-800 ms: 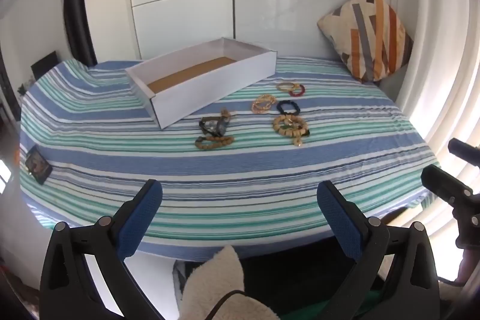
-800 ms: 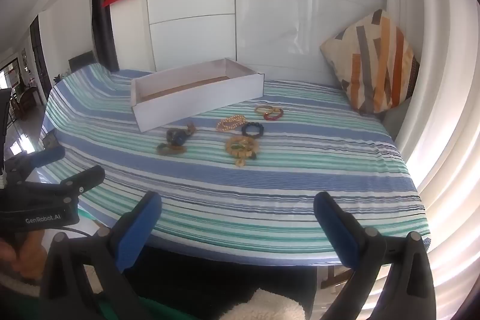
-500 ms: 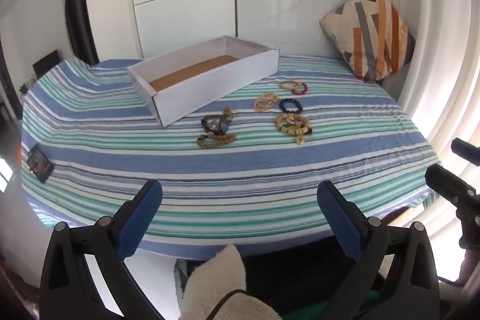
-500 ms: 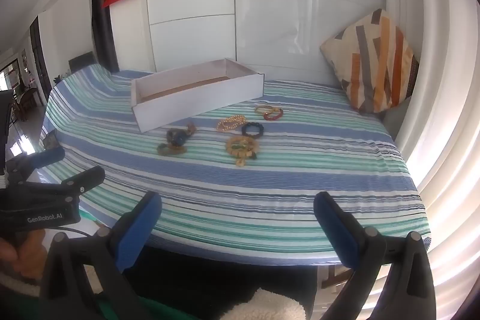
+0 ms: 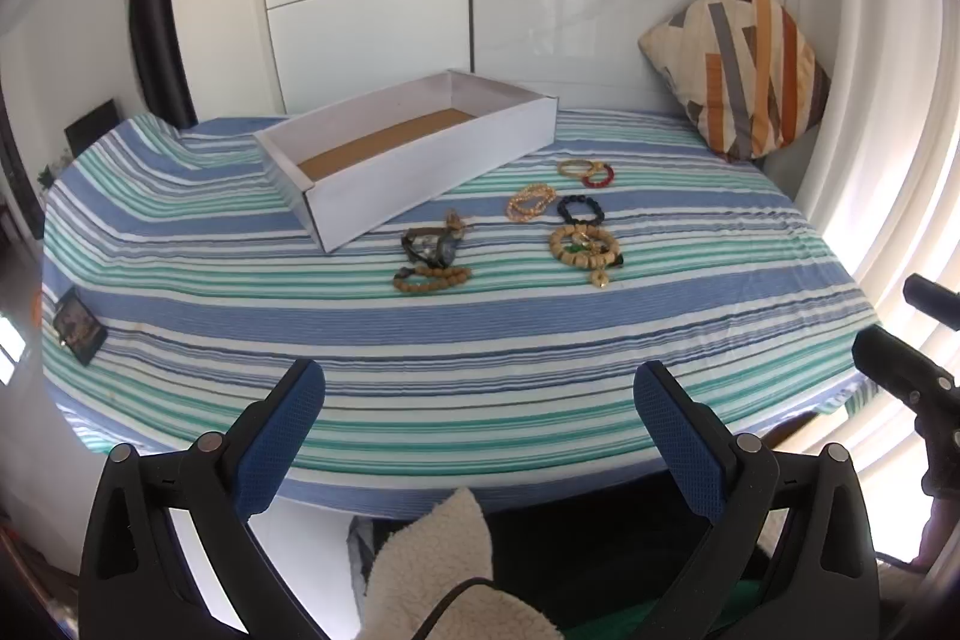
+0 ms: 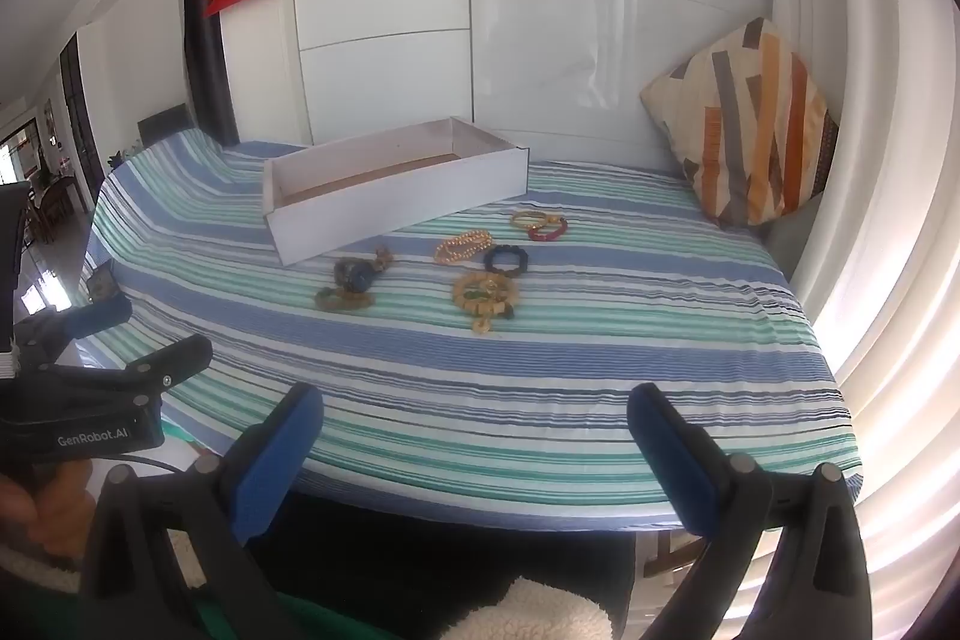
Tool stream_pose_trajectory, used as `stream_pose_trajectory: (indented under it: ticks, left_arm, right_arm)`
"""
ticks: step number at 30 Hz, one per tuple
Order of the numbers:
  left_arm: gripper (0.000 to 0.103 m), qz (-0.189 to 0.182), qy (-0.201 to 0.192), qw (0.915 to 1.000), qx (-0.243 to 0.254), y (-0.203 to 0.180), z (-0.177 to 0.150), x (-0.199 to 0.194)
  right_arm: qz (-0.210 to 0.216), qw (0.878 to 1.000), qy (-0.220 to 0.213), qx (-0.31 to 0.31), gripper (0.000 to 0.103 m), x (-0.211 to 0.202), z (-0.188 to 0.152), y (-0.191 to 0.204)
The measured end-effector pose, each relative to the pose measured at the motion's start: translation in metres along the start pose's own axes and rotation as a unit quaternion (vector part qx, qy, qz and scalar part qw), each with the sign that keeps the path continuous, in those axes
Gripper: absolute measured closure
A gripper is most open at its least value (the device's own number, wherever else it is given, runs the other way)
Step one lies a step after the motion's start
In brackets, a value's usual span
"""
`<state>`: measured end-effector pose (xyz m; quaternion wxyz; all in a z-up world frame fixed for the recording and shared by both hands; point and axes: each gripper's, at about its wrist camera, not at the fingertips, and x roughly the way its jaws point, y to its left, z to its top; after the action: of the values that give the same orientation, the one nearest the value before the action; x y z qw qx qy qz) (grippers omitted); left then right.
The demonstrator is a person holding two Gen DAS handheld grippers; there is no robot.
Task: Organize jewelry
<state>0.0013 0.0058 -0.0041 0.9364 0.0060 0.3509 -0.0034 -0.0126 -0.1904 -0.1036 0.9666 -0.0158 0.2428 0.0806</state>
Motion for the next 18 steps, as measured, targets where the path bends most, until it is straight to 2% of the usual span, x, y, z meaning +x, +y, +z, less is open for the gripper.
stream_pose_trajectory:
  ticks: [18]
  left_arm:
    - [0.000, 0.001, 0.004, 1.0000, 0.003, -0.0033, 0.0022, -0.0019]
  right_arm:
    - [0.001, 1.000, -0.004, 0.004, 0.000, -0.0038, 0.0000, -0.0019]
